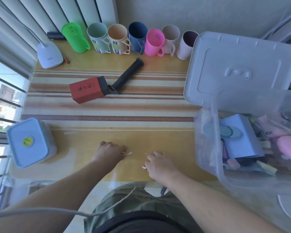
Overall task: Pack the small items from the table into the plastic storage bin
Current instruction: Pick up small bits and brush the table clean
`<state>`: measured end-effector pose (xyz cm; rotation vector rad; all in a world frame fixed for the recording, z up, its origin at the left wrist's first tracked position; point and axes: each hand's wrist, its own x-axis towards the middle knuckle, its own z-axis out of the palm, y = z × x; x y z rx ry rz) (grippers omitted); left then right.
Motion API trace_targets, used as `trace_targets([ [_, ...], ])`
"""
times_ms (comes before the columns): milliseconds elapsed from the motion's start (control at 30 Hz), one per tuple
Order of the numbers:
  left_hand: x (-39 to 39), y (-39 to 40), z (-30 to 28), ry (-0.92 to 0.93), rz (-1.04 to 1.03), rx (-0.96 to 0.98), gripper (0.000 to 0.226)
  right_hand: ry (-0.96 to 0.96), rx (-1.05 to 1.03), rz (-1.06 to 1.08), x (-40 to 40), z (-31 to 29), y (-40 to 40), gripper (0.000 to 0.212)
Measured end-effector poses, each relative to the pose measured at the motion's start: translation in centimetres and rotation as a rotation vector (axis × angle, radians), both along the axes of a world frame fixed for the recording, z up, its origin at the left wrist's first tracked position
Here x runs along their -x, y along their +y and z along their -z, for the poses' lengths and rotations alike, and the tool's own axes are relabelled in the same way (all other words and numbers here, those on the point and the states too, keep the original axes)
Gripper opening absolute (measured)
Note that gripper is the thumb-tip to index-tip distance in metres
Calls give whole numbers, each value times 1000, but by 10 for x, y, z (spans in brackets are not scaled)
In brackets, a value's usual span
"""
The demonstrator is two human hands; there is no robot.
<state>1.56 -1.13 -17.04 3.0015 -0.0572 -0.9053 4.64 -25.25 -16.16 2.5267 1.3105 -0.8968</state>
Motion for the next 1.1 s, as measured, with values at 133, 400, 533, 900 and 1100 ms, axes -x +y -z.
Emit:
trace_targets([
  [133, -1, -2, 2, 29, -5, -61, 13, 28, -85, 247, -8, -4, 2, 11],
  [400, -7, -1, -6, 120, -144, 22, 19, 130, -239, 748, -30, -9, -9, 13],
  [533, -3, 7, -8, 38, -282, 128, 25, 291, -342, 1062, -38, -15, -24, 15],
  [900, -48, -25, -78, -194, -303, 366, 15, 455, -671, 1106, -56, -115, -13, 12],
  [1100, -112, -105, -164, -478, -119, 507, 9, 17, -846, 743, -92, -204, -96, 11],
])
